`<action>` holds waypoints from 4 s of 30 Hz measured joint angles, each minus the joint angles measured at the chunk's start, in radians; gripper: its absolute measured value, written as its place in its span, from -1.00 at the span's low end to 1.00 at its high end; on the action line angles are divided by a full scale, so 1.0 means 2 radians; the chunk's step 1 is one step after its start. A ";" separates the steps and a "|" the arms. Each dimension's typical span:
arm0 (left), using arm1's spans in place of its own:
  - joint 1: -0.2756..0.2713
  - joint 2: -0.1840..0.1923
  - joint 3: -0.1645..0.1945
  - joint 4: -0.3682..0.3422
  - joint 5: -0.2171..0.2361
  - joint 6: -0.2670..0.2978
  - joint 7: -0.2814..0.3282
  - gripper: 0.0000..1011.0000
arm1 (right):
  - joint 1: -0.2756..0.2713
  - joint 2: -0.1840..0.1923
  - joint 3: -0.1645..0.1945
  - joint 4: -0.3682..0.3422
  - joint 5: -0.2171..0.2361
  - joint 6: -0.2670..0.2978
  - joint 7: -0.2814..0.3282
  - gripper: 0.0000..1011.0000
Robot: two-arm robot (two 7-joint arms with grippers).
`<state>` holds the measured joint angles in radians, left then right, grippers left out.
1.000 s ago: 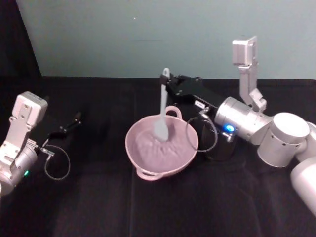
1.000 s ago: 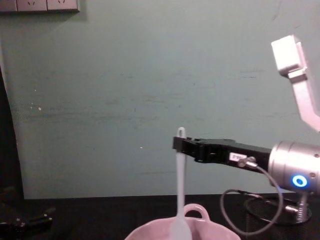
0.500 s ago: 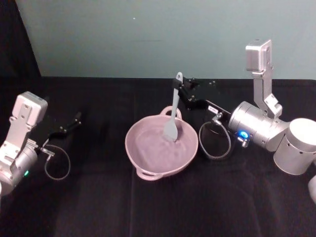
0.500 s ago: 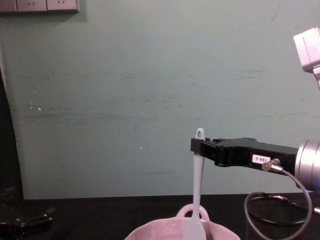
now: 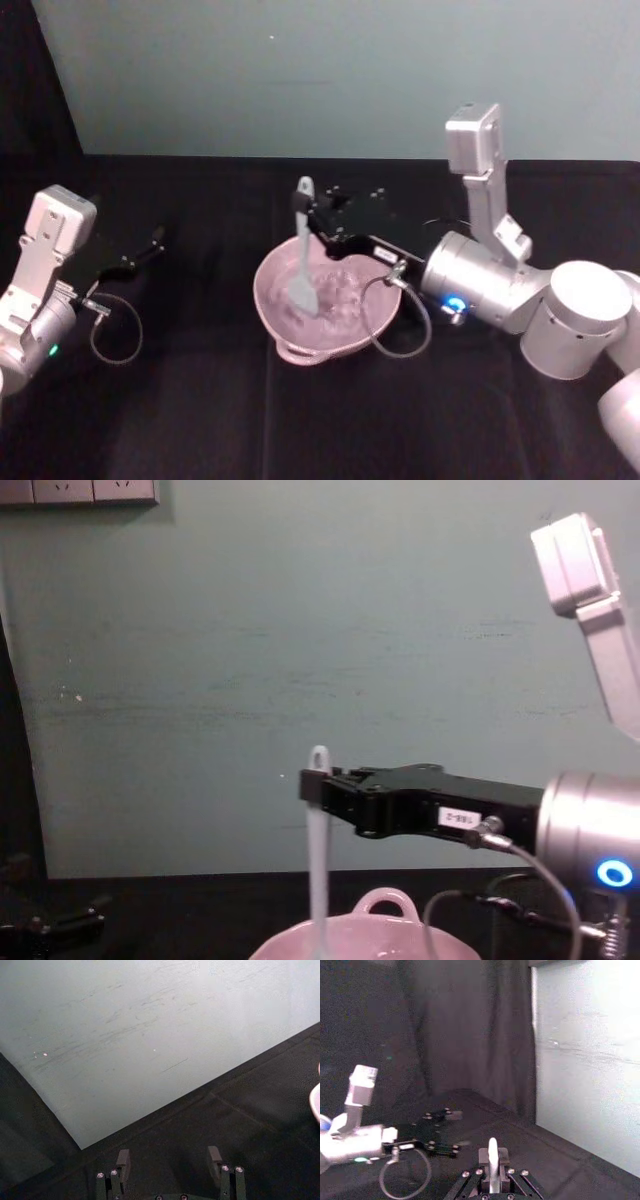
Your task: Use the one hand to pick up the spoon and stir the clear water in the bowl.
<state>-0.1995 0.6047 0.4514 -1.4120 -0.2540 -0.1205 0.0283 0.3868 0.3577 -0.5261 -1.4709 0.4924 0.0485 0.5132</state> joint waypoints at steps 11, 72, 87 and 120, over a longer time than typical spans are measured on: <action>0.000 0.000 0.000 0.000 0.000 0.000 0.000 1.00 | 0.020 -0.024 -0.015 0.023 0.000 -0.004 0.008 -0.78; 0.000 0.000 0.000 0.000 0.000 0.000 0.000 1.00 | 0.036 -0.043 -0.002 0.065 0.003 -0.023 0.008 -0.78; 0.000 0.000 0.000 0.000 0.000 0.000 0.000 1.00 | 0.049 -0.040 0.041 0.118 0.010 -0.043 -0.013 -0.78; 0.000 0.000 0.000 0.000 0.000 0.000 0.000 1.00 | -0.005 -0.020 0.002 0.004 -0.017 -0.012 0.000 -0.78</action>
<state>-0.1995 0.6047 0.4514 -1.4120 -0.2539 -0.1205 0.0283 0.3761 0.3182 -0.5224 -1.4626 0.4592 0.0246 0.5136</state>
